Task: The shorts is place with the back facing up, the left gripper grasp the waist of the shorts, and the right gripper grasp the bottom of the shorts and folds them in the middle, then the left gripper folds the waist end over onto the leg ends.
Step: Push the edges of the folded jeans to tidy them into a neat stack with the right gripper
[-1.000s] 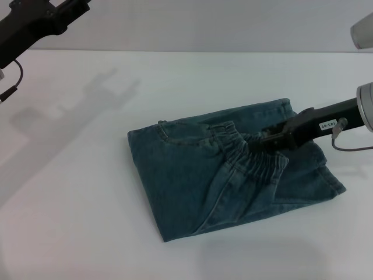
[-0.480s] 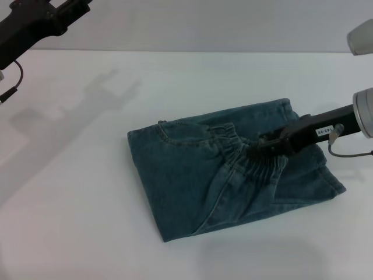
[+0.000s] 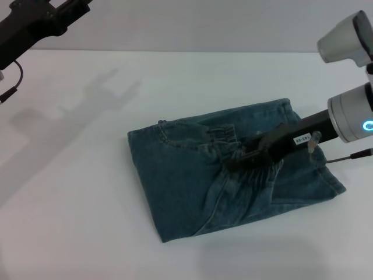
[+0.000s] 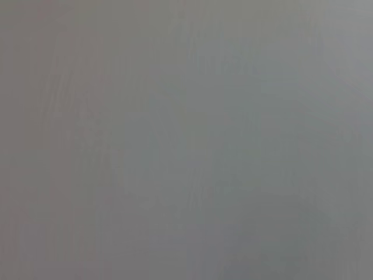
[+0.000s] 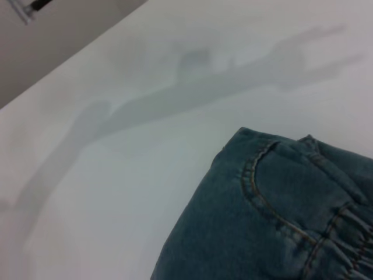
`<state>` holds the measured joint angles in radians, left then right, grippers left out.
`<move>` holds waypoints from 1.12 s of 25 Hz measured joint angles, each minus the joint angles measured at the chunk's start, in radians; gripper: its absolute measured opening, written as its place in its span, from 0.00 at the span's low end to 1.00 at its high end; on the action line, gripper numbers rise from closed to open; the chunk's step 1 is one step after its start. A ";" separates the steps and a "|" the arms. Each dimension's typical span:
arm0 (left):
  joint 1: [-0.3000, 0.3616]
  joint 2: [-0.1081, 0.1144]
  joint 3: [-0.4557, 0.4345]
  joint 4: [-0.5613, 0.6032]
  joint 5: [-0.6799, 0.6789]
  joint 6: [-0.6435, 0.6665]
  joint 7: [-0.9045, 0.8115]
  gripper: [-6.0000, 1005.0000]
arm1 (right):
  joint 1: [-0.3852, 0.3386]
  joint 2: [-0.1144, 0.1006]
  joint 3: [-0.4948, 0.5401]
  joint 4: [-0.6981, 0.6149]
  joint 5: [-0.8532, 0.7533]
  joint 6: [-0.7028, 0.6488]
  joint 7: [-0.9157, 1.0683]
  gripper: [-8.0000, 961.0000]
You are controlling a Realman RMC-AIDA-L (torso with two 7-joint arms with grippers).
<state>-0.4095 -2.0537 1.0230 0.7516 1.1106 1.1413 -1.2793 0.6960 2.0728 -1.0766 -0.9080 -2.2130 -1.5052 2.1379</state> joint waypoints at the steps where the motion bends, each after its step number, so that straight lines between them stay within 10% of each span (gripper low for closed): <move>1: 0.000 0.000 -0.001 0.000 0.000 0.000 0.001 0.75 | 0.001 0.000 -0.002 0.000 0.000 0.000 0.000 0.64; 19: 0.005 0.000 -0.008 0.000 0.000 -0.004 0.006 0.75 | -0.001 -0.009 -0.017 -0.007 -0.023 -0.008 0.001 0.60; 28: 0.006 0.000 -0.008 0.000 0.000 -0.006 0.008 0.75 | 0.001 -0.008 -0.018 -0.008 -0.045 -0.003 -0.014 0.12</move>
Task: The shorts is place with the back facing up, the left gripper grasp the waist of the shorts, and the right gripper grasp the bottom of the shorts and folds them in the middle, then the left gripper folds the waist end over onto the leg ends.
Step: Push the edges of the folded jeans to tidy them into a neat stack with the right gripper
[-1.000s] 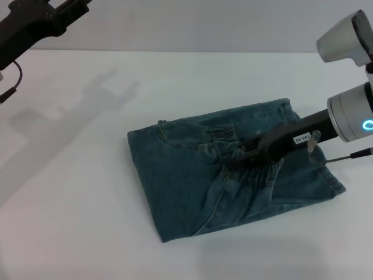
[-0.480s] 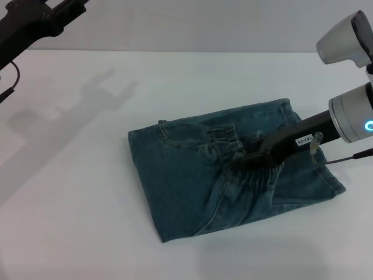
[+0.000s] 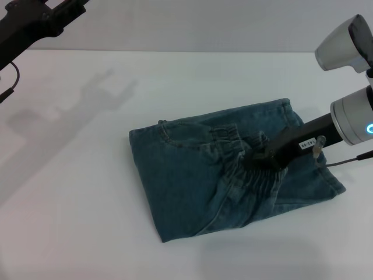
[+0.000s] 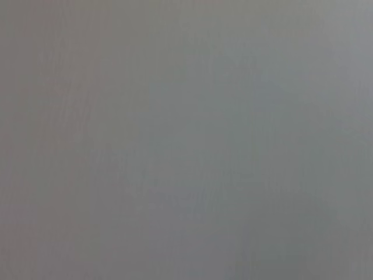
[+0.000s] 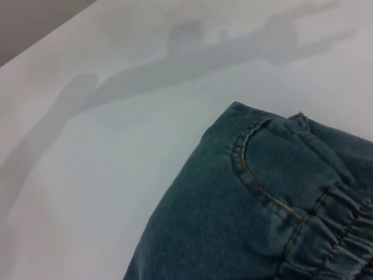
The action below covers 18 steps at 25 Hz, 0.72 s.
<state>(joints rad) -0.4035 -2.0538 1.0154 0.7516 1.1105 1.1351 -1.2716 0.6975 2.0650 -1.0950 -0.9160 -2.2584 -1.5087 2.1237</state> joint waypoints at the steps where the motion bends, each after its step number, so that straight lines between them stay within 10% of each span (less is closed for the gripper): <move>1: 0.000 0.000 0.000 0.000 0.000 0.000 0.000 0.75 | 0.000 0.000 0.001 0.000 0.001 0.001 -0.003 0.10; 18: -0.002 0.001 0.000 0.000 0.000 0.000 0.000 0.75 | -0.145 0.006 0.067 -0.201 0.187 0.077 -0.079 0.03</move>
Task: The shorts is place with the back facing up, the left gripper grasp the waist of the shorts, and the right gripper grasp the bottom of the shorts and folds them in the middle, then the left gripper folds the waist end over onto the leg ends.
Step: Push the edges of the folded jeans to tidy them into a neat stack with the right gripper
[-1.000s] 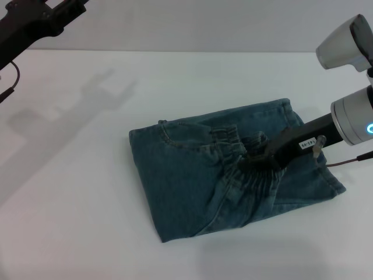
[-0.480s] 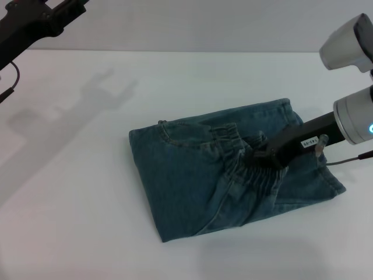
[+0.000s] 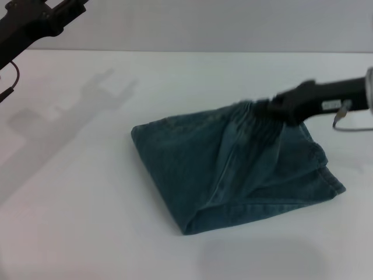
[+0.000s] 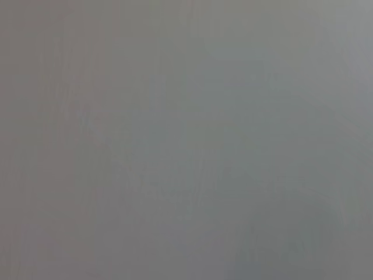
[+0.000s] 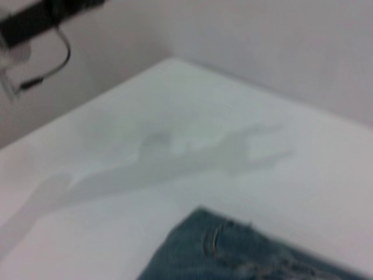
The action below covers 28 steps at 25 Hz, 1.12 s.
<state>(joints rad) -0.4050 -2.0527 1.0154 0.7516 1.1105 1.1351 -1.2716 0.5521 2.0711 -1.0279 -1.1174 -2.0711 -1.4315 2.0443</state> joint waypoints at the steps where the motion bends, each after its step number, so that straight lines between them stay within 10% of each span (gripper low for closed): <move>1: -0.001 0.000 0.000 0.000 0.000 0.000 0.000 0.75 | -0.008 0.000 0.001 -0.014 0.018 0.009 -0.007 0.03; 14: 0.000 0.002 0.000 0.000 0.001 -0.003 0.000 0.75 | -0.122 0.006 0.067 -0.164 0.161 0.004 -0.086 0.03; 28: 0.003 0.002 0.000 0.000 0.002 -0.039 0.000 0.75 | -0.236 0.000 0.208 0.053 0.162 -0.033 -0.287 0.05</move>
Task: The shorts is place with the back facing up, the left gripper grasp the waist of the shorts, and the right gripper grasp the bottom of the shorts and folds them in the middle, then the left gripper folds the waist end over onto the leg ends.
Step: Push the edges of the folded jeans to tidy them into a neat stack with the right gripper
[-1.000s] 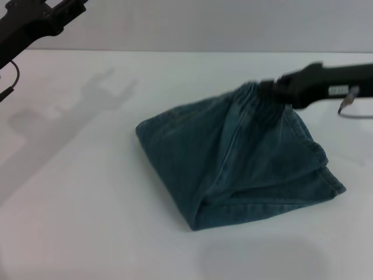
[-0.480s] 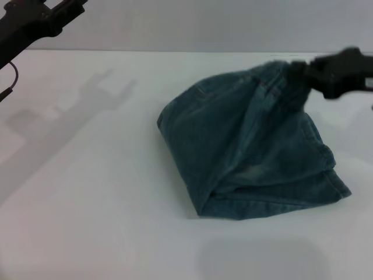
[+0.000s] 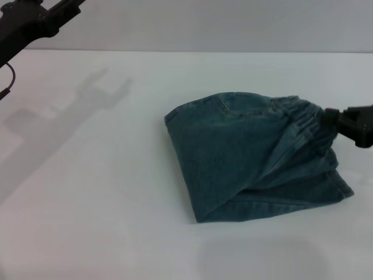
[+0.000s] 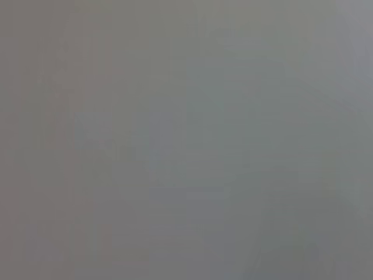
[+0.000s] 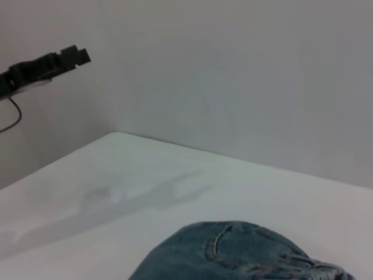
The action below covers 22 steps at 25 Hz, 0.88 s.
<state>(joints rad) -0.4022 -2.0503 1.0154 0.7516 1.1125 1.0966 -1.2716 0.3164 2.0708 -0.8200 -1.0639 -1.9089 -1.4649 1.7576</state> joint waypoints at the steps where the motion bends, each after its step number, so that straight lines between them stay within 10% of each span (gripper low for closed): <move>1: -0.001 0.000 0.000 0.000 0.000 -0.003 0.000 0.75 | -0.002 0.000 0.007 0.016 0.000 0.000 -0.010 0.05; 22: 0.003 0.001 0.000 -0.009 0.001 -0.025 0.007 0.75 | -0.045 -0.006 0.058 0.215 -0.043 0.018 -0.285 0.08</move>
<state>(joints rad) -0.3988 -2.0491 1.0153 0.7430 1.1137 1.0714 -1.2649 0.2712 2.0644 -0.7621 -0.8491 -1.9521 -1.4473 1.4722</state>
